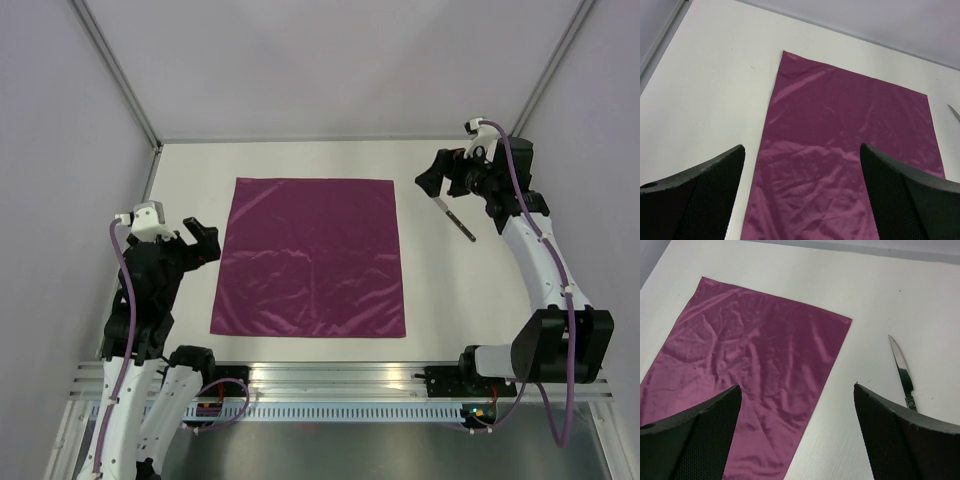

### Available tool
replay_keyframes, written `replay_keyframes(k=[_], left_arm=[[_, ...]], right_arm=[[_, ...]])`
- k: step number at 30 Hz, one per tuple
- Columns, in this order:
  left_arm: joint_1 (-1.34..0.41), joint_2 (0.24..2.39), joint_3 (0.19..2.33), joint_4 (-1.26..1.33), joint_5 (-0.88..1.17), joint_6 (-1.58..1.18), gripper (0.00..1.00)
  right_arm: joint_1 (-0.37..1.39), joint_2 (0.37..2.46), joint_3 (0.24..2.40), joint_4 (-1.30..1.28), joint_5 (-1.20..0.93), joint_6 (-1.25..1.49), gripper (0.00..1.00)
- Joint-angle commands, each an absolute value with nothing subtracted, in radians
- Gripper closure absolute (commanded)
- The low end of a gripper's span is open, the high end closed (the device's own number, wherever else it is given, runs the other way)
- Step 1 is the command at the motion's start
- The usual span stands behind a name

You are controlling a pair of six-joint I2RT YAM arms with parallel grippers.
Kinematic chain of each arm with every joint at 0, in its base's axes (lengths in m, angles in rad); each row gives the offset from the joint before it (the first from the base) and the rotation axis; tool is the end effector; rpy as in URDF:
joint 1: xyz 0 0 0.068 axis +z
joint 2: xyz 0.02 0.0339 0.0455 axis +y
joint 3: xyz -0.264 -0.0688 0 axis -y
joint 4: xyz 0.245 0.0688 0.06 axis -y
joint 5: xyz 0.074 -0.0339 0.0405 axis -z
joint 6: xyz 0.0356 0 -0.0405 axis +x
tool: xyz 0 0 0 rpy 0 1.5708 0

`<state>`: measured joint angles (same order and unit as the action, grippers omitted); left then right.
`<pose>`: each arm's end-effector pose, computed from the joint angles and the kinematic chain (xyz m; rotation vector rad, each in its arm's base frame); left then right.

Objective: Fold the napkin, place the utensils inside, and roll it up
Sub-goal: Fold the napkin at the center of the board.

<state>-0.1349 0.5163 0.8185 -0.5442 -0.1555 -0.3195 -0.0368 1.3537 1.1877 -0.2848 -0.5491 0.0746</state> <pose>0.1122 -0.0097 0.3479 -0.2768 1.7923 -0.1819 0.3091 0.0072 0.3445 -0.2372 1.9827 0.5771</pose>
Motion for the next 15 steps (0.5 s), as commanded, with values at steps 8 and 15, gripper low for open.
replay_keyframes(k=[8, 15], left_arm=[[-0.13, 0.624, 0.977, -0.546, -0.14, -0.288, 0.0], [-0.13, 0.784, 1.234, -0.564, -0.108, -0.343, 0.0]], right_arm=[[-0.019, 1.318, 1.199, -0.267, -0.624, 0.034, 0.04], [0.344, 1.373, 1.193, -0.232, -0.412, 0.02, 0.15]])
